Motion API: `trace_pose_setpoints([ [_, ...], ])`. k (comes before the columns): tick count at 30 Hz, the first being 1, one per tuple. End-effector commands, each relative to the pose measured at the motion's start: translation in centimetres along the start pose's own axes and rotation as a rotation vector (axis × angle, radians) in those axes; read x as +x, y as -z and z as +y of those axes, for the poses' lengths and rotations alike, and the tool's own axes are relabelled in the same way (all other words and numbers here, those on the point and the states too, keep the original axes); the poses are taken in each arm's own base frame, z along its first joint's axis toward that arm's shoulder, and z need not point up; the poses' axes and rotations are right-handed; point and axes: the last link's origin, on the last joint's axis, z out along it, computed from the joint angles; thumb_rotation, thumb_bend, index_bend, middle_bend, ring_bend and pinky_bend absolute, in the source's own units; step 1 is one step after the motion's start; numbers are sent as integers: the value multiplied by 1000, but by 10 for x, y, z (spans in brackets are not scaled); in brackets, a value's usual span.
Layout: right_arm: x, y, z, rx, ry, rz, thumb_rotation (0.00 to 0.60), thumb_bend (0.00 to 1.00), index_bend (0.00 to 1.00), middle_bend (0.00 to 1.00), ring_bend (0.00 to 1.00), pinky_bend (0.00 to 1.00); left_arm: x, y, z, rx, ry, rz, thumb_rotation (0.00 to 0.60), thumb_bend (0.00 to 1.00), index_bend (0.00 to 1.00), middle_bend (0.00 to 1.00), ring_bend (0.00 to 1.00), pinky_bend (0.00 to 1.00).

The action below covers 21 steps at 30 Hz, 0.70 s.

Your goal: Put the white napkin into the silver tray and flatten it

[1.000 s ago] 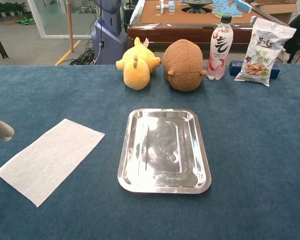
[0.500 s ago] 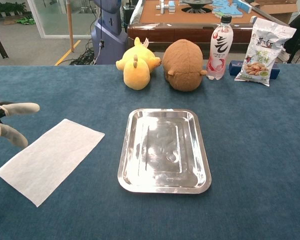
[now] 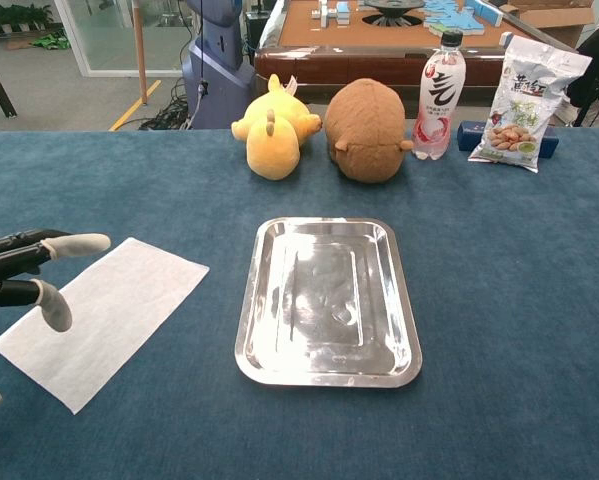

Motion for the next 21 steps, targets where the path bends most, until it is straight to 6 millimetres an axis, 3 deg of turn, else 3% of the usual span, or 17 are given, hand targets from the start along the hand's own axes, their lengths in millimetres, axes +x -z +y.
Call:
trace_pose_setpoints([
  [1, 0, 0, 0, 0, 0, -1, 600, 401, 756, 625, 414, 463, -4, -3, 0, 3, -15, -8, 600, 76, 404, 0, 0, 221],
  [21, 0, 0, 0, -1, -1, -1, 600, 401, 755, 625, 414, 463, -19, -19, 3, 69, 14, -71, 600, 143, 440, 0, 0, 221],
])
